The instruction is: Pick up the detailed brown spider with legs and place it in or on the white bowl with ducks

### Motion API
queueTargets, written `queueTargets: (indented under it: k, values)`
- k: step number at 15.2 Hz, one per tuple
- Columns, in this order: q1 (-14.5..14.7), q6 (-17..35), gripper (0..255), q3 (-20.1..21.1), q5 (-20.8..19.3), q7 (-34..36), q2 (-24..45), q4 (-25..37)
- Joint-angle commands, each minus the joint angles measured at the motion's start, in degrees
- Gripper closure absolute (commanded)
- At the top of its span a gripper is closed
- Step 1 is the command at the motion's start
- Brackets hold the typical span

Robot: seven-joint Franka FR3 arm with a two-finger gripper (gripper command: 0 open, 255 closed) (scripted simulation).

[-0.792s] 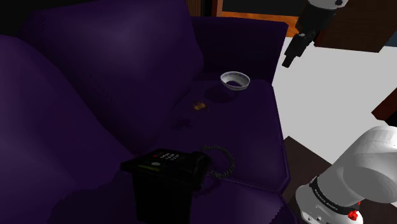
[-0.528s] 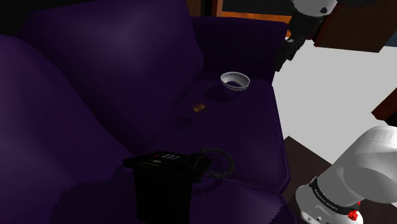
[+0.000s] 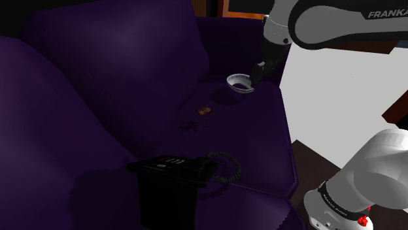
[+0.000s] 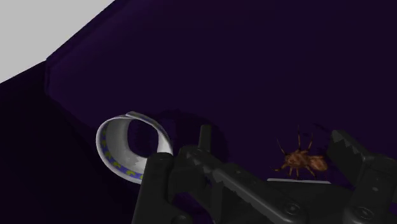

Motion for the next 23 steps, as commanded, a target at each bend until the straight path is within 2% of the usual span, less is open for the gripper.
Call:
queueTargets:
  k: [1, 8, 15, 19, 23]
  values:
    - [0.1, 3.5, 0, 1.8, -0.3, 2.3, 3.1, -0.1]
    - [-0.6, 13.9, 0, 7.8, -4.2, 11.0, 15.8, 2.2]
    - [-1.5, 20.7, 0, 13.0, -13.4, 22.3, 30.9, 9.0]
    - [-0.8, 22.1, 0, 14.1, -19.9, 28.7, 39.4, 14.3]
    - [-0.9, 24.5, 0, 13.5, -21.7, 29.9, 41.6, 13.8]
